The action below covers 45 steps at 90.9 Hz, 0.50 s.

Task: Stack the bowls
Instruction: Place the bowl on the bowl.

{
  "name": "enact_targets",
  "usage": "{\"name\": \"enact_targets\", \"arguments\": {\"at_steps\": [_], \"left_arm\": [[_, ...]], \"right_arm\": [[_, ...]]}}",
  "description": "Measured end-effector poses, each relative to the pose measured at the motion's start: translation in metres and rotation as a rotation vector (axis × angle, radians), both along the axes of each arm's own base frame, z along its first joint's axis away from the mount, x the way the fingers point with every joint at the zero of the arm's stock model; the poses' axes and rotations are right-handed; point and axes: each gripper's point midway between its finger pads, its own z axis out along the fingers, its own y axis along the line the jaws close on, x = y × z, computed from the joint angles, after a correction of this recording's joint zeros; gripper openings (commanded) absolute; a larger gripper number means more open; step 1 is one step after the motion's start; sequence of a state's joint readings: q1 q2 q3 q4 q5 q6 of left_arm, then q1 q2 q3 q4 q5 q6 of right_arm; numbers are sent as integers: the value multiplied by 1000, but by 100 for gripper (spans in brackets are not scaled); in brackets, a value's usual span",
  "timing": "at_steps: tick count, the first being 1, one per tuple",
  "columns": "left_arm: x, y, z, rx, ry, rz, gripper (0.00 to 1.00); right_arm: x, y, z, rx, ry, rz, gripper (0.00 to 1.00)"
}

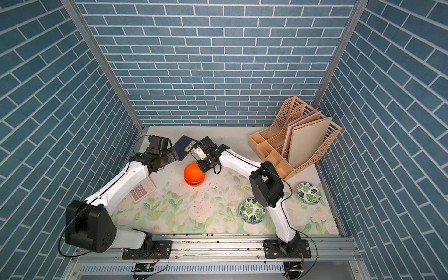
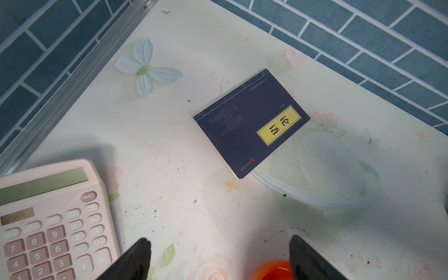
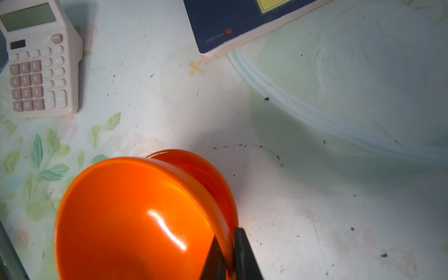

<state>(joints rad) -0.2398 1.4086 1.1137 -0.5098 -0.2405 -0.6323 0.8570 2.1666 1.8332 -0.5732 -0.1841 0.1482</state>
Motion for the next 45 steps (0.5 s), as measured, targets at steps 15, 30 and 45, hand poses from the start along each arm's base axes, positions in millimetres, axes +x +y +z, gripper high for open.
{"name": "enact_targets", "arguments": {"at_steps": [15,30,45], "left_arm": [[0,0,0,-2,0,-2,92],[0,0,0,-2,0,-2,92],[0,0,0,-2,0,-2,92]], "right_arm": [[1,1,-1,-8,6,0,0],[3,3,-6,-20,10,7,0],[3,3,-18,-45,23,14,1]]}}
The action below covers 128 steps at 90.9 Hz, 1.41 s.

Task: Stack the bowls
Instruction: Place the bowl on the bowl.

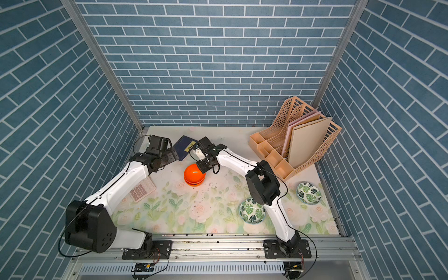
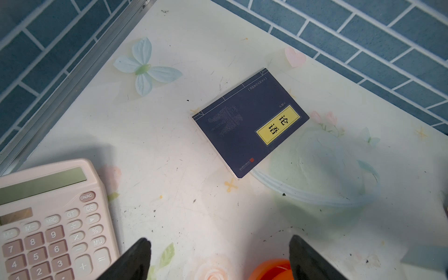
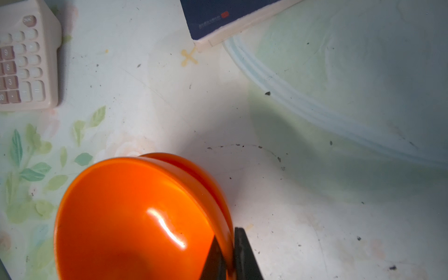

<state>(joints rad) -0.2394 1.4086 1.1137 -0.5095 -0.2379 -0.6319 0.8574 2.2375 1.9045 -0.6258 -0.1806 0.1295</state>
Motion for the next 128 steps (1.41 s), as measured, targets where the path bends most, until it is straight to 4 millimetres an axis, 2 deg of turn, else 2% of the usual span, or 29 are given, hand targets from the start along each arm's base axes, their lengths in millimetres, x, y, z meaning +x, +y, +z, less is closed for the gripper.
{"name": "enact_targets", "arguments": {"at_steps": [19,33,56,76,86,98,108,115,128], "left_arm": [[0,1,0,0,0,1,92],[0,1,0,0,0,1,92],[0,-1,0,-5,2,-4,91],[-7,-11,-5,-24,4,-58,83],[-24,-26,-15,-32,29,-116,75],[-37,-49,-29,-35,68,-195,74],[-46,-63,-37,-40,90,-242,67],[-47,-67,-41,-37,102,-257,61],[-47,-68,-52,-34,130,-260,61]], "right_arm": [[-1,2,-2,-5,0,8,5],[-2,5,-1,-5,-6,15,20],[-3,3,-3,-27,-20,25,38],[-1,-1,0,-40,-42,18,50],[-3,-6,15,-27,-63,12,51],[-3,-6,48,33,-116,8,41],[-3,-6,65,73,-146,8,37],[-4,-6,64,82,-150,8,37],[-6,-10,48,68,-130,1,35]]}}
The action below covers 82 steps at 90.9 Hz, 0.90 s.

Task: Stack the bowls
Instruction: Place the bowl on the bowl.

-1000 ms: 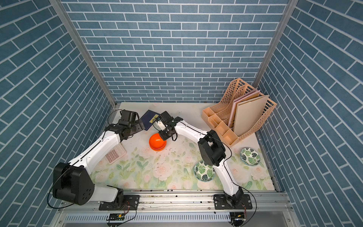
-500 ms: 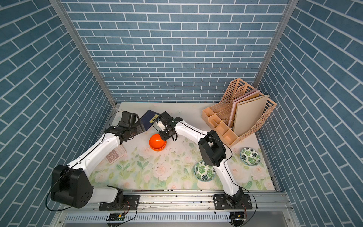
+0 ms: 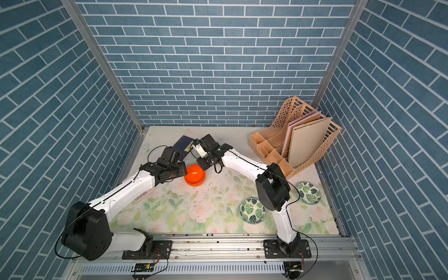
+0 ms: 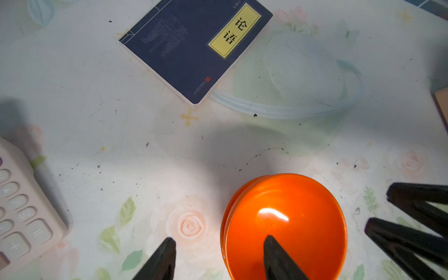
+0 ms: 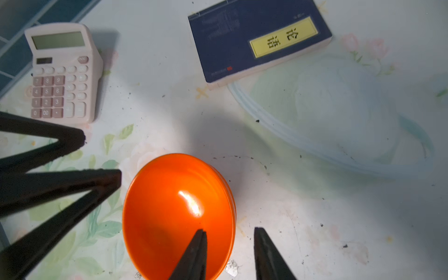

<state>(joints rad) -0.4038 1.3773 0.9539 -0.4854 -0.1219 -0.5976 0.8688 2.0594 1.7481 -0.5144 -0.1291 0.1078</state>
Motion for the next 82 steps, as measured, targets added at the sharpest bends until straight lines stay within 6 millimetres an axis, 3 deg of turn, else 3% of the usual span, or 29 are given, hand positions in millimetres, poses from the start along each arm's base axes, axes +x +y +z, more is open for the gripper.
{"name": "enact_targets", "arguments": {"at_steps": [40,82], "left_arm": [[9,-5,-25,16,50,-8,56],[18,-10,-30,-8,54,-17,52]], "right_arm": [[13,-1,-4,34,-7,-14,28],[11,4,-23,39,32,0,22]]}}
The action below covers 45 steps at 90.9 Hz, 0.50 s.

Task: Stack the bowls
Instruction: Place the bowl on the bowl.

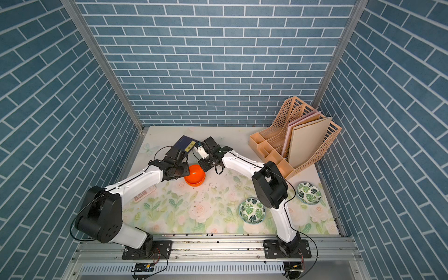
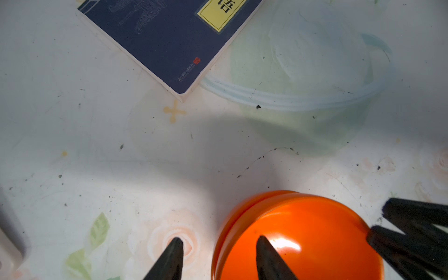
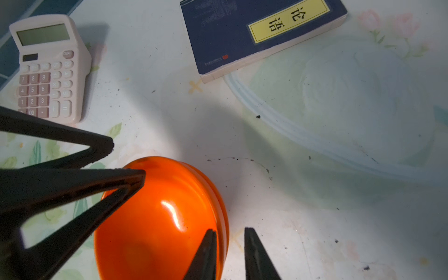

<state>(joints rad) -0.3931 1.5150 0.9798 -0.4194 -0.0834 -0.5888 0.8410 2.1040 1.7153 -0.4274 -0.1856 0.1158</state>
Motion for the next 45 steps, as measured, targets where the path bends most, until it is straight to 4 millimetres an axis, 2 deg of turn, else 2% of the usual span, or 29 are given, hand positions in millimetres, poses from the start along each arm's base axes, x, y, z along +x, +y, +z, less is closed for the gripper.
{"name": "enact_targets", "arguments": {"at_steps": [11,21,45], "left_arm": [[0,0,0,-3,0,0,51],[2,-1,-1,-4,-2,-1,43],[2,-2,-9,-15,19,-6,43]], "right_arm": [[-1,0,-3,3,2,3,21],[-2,-1,-7,1,11,3,18],[-4,2,-8,16,29,10,8]]}}
